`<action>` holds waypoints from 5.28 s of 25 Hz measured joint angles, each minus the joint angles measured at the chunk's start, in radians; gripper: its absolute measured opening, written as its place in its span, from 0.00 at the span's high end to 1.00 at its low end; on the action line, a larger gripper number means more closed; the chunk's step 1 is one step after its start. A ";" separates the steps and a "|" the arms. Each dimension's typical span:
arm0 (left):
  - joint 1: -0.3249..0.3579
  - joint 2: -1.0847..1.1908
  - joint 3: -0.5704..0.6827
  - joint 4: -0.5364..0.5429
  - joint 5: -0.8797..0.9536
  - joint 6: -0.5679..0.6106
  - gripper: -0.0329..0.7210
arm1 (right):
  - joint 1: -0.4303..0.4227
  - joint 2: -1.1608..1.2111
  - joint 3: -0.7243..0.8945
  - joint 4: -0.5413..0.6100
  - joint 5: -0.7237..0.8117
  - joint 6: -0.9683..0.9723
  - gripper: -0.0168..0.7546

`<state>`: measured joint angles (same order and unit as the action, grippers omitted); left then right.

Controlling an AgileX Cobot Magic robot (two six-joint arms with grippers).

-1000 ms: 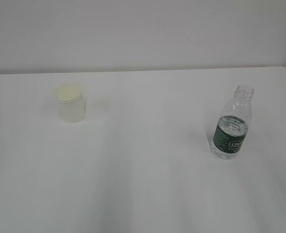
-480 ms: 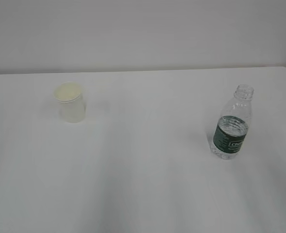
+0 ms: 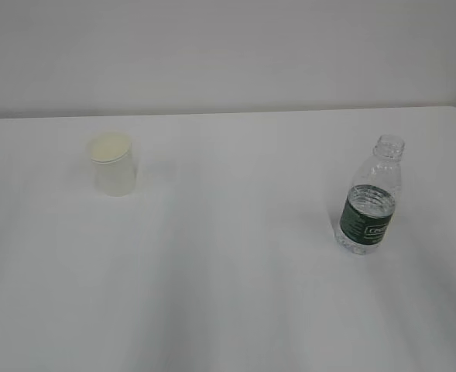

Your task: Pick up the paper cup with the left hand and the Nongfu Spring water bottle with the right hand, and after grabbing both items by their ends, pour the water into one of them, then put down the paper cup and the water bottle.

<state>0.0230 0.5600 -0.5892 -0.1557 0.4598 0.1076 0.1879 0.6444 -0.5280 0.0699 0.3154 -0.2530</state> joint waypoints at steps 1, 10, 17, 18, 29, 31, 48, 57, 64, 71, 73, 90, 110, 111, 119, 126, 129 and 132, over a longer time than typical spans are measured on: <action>0.000 0.013 0.000 0.000 -0.013 0.001 0.29 | 0.000 0.014 0.000 0.000 -0.012 0.000 0.22; 0.000 0.125 0.000 0.000 -0.106 0.023 0.29 | 0.000 0.138 0.000 0.002 -0.122 0.000 0.22; 0.000 0.252 0.000 0.000 -0.184 0.025 0.29 | 0.000 0.233 0.006 0.005 -0.216 0.000 0.22; 0.000 0.271 0.000 0.000 -0.190 0.025 0.29 | 0.000 0.247 0.009 0.006 -0.229 0.000 0.22; -0.011 0.423 0.110 -0.026 -0.508 0.025 0.29 | 0.000 0.299 0.073 0.029 -0.348 0.017 0.22; -0.037 0.451 0.143 -0.046 -0.574 0.025 0.29 | 0.000 0.299 0.086 0.030 -0.373 0.019 0.22; -0.271 0.540 0.352 -0.144 -0.962 0.025 0.30 | 0.000 0.299 0.376 -0.070 -0.692 0.224 0.22; -0.385 0.655 0.468 -0.144 -1.122 0.003 0.32 | 0.000 0.299 0.481 -0.160 -0.814 0.267 0.22; -0.417 0.737 0.579 -0.090 -1.354 -0.062 0.32 | 0.000 0.319 0.481 -0.233 -0.854 0.291 0.22; -0.419 0.740 0.581 0.083 -1.447 -0.075 0.32 | 0.000 0.484 0.481 -0.282 -0.981 0.296 0.22; -0.419 0.740 0.581 0.097 -1.458 -0.077 0.32 | 0.000 0.525 0.481 -0.283 -1.046 0.296 0.22; -0.419 0.936 0.581 0.165 -1.597 -0.077 0.34 | 0.000 0.831 0.475 -0.238 -1.383 0.288 0.22; -0.419 0.989 0.579 0.122 -1.603 -0.079 0.22 | 0.000 1.011 0.449 -0.195 -1.458 0.284 0.22; -0.419 0.989 0.579 0.122 -1.603 -0.079 0.20 | 0.000 1.011 0.445 -0.195 -1.458 0.284 0.22; -0.419 0.989 0.562 0.098 -1.603 -0.079 0.17 | 0.000 1.011 0.412 -0.195 -1.459 0.284 0.22; -0.419 1.007 0.509 0.089 -1.604 -0.080 0.16 | 0.000 1.048 0.381 -0.193 -1.461 0.284 0.22; -0.419 1.039 0.492 0.089 -1.604 -0.080 0.16 | 0.000 1.106 0.367 -0.193 -1.461 0.283 0.22; -0.419 1.055 0.487 0.089 -1.604 -0.083 0.17 | 0.000 1.152 0.348 -0.192 -1.461 0.283 0.22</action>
<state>-0.3962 1.6151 -0.1026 -0.0663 -1.1446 0.0251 0.1879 1.7964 -0.1800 -0.1223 -1.1460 0.0299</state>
